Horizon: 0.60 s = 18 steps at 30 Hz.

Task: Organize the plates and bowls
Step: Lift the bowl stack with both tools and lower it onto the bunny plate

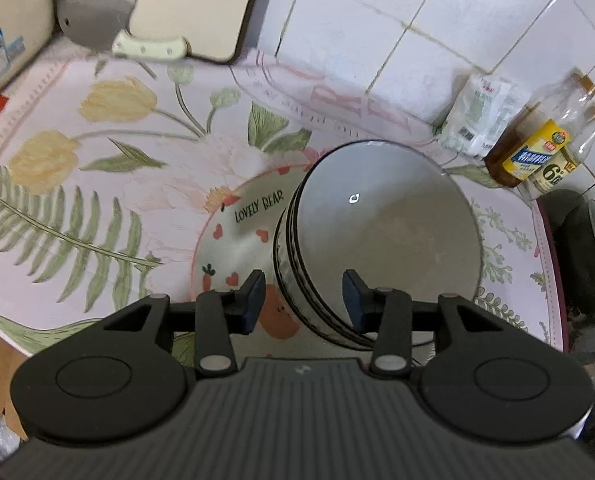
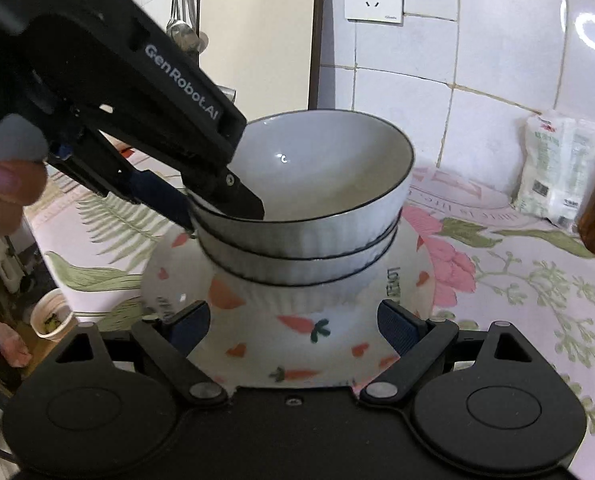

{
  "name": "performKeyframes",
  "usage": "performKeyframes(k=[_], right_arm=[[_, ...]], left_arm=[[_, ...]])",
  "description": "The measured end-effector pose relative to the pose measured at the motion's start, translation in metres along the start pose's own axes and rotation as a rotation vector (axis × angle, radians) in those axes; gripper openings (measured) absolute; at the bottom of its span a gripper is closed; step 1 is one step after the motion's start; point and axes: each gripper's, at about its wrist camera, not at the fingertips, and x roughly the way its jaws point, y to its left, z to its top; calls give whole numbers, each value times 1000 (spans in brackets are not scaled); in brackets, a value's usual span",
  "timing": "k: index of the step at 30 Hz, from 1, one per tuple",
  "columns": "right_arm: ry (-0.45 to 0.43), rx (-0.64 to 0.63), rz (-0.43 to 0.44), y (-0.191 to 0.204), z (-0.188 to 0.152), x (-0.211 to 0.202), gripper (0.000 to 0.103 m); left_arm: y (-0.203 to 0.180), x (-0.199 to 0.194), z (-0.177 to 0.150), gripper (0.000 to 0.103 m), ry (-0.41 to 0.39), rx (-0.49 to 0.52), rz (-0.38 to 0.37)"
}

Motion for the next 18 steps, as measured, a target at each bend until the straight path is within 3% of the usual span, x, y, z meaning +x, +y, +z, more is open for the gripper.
performKeyframes(k=[3, 12, 18], right_arm=[[-5, 35, 7, -1, 1, -22, 93], [-44, 268, 34, -14, -7, -85, 93], [-74, 262, -75, -5, -10, -124, 93]], left_arm=[[-5, -23, -7, 40, -70, 28, 6], [-11, -92, -35, 41, -140, 58, -6], [-11, -135, -55, 47, -208, 80, -8]])
